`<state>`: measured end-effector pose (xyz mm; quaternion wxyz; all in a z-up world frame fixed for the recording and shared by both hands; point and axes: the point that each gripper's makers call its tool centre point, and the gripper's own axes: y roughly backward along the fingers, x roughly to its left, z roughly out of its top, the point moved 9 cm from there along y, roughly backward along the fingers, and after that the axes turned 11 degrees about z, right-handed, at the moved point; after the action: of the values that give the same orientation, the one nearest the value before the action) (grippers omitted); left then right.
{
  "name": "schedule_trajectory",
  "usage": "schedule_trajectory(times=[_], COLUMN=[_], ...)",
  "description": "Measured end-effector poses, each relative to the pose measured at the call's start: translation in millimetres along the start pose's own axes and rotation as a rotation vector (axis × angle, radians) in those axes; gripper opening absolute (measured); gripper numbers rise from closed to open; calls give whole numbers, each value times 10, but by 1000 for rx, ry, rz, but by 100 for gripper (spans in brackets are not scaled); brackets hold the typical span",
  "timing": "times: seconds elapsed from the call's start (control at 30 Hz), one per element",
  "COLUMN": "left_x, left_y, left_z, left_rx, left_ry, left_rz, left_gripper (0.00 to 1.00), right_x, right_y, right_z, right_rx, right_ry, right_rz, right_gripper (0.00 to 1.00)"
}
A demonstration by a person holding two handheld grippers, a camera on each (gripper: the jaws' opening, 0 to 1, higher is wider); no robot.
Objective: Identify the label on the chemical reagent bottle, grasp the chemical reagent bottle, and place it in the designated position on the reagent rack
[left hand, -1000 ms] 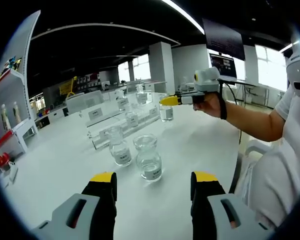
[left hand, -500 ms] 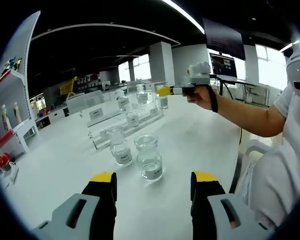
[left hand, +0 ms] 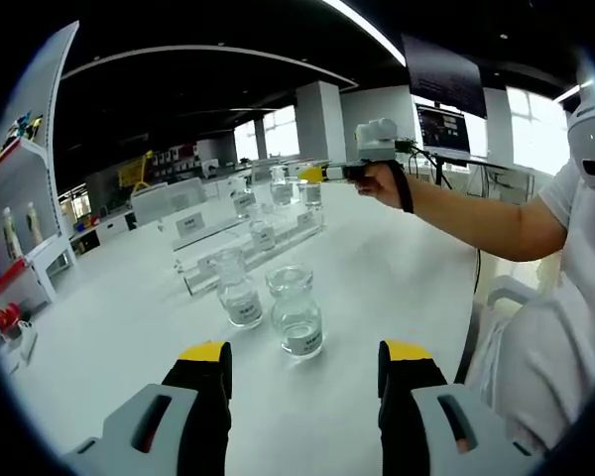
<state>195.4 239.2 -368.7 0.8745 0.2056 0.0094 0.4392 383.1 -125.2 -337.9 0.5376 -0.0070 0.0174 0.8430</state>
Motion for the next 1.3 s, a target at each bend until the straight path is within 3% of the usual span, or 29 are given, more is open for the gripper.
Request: schedule_trajectory(times=[0.27,0.93,1.3], left_x=[4,29,37], left_y=[-10,15,2], left_z=[6,-4,-33], left_rx=[2,7,9], left_ry=[-1,0,9], left_rz=[-1,5,3], left_gripper=[60,60,60], right_x=[-151,-93,-108], right_y=[-135,-351,-413], right_z=[-35,-149,-367], right_rx=[-15,-21,43], right_ry=[-19,22,10], right_rz=[-43,-78,-59], right_gripper=[17,17,17])
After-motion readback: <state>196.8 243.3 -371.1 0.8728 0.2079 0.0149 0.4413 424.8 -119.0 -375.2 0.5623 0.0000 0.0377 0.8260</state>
